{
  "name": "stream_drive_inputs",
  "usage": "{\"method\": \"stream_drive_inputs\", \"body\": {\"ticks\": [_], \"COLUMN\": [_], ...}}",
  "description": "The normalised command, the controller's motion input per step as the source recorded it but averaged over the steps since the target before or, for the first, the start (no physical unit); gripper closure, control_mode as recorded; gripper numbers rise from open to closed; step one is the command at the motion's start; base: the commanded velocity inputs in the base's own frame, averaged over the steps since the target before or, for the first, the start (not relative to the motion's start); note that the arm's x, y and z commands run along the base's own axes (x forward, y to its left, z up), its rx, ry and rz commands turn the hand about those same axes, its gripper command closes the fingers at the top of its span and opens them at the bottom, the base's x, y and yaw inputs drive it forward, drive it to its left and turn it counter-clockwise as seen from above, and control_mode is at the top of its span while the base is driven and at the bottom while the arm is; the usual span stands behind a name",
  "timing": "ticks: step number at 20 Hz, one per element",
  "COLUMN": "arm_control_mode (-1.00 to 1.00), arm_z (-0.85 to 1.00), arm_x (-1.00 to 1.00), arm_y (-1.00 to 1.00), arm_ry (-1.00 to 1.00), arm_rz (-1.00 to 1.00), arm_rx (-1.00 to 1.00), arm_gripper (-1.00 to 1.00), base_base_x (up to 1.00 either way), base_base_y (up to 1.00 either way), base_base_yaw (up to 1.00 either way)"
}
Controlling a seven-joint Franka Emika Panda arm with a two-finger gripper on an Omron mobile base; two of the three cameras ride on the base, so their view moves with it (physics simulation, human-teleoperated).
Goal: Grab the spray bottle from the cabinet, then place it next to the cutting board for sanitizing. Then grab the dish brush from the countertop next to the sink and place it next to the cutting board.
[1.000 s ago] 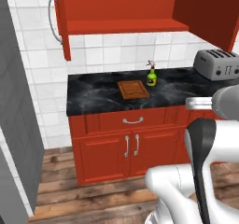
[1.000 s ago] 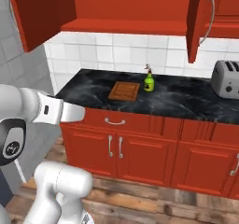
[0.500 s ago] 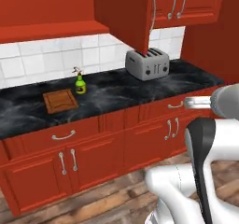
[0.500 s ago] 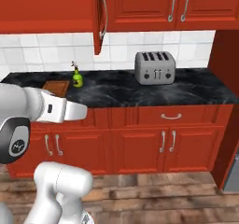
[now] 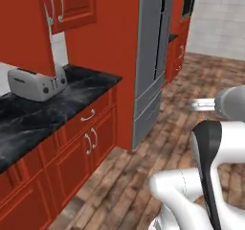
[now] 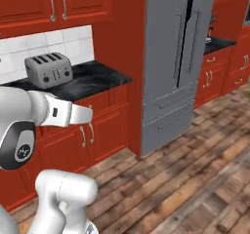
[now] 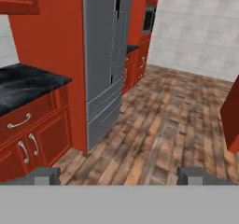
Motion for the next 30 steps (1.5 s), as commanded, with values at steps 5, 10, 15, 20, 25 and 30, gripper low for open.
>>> {"method": "stream_drive_inputs", "body": {"ticks": [5,10,15,20,25,30], "arm_control_mode": [1.00,1.00,1.00,1.00,1.00,1.00], "arm_z": [0.00,0.00,0.00,0.00,0.00,0.00], "arm_x": [0.00,0.00,0.00,0.00,0.00,0.00], "arm_y": [0.00,0.00,0.00,0.00,0.00,0.00], "arm_ry": [0.00,0.00,0.00,0.00,0.00,0.00], "arm_rz": [0.00,0.00,0.00,0.00,0.00,0.00], "arm_rx": [0.00,0.00,0.00,0.00,0.00,0.00], "arm_gripper": [-1.00,-1.00,-1.00,-1.00,-1.00,-1.00], "base_base_x": [0.00,0.18,0.41,0.65,0.62,0.69], "base_base_y": [0.00,0.23,0.32,0.28,0.66,0.96], "base_base_yaw": [-1.00,-0.89,-0.80,-0.72,-0.66,-0.58]}}
